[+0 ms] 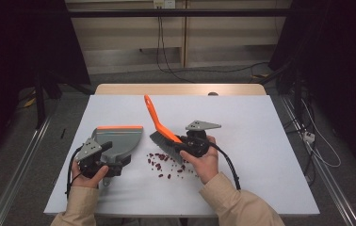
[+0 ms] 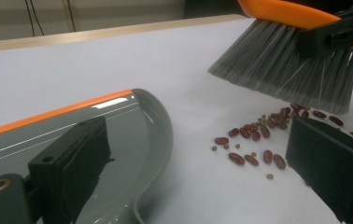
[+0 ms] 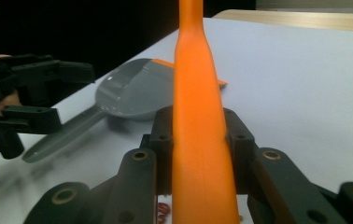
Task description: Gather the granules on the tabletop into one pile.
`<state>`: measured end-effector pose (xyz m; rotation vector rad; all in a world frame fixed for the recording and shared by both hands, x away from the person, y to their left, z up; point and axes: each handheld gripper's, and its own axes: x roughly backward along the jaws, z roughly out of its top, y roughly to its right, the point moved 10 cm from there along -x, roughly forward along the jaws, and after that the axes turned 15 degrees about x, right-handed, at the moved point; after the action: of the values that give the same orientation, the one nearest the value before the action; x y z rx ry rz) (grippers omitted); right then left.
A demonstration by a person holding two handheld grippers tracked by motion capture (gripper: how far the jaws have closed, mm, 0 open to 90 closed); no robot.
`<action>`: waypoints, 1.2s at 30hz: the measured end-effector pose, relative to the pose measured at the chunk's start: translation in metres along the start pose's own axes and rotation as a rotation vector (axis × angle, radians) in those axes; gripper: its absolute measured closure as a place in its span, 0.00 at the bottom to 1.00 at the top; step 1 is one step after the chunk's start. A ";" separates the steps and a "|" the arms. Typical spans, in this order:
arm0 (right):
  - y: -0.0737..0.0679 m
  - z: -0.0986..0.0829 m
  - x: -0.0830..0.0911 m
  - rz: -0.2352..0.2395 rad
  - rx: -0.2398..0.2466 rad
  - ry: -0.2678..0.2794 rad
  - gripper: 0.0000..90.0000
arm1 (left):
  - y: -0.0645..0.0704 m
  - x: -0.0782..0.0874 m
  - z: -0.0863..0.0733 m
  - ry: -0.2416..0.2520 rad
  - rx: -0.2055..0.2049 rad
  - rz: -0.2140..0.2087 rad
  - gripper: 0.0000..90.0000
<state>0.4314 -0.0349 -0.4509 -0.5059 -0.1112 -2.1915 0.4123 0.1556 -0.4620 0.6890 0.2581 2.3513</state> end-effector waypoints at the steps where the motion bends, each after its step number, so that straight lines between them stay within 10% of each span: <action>1: -0.002 0.000 0.000 0.004 -0.001 0.004 0.79 | 0.000 0.000 0.000 0.001 0.002 0.002 0.07; 13: -0.032 -0.008 -0.013 0.014 -0.001 -0.036 0.79 | 0.000 0.000 0.000 0.000 -0.005 0.002 0.07; 25: -0.068 -0.017 -0.024 0.099 -0.141 -0.044 0.79 | -0.001 0.002 0.003 0.009 -0.003 0.005 0.07; 36: -0.047 -0.045 -0.032 0.002 -0.167 -0.157 0.79 | -0.001 0.002 0.003 0.012 -0.006 0.005 0.07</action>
<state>0.3980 0.0069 -0.5005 -0.7713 -0.0117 -2.1673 0.4135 0.1579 -0.4588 0.6733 0.2549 2.3607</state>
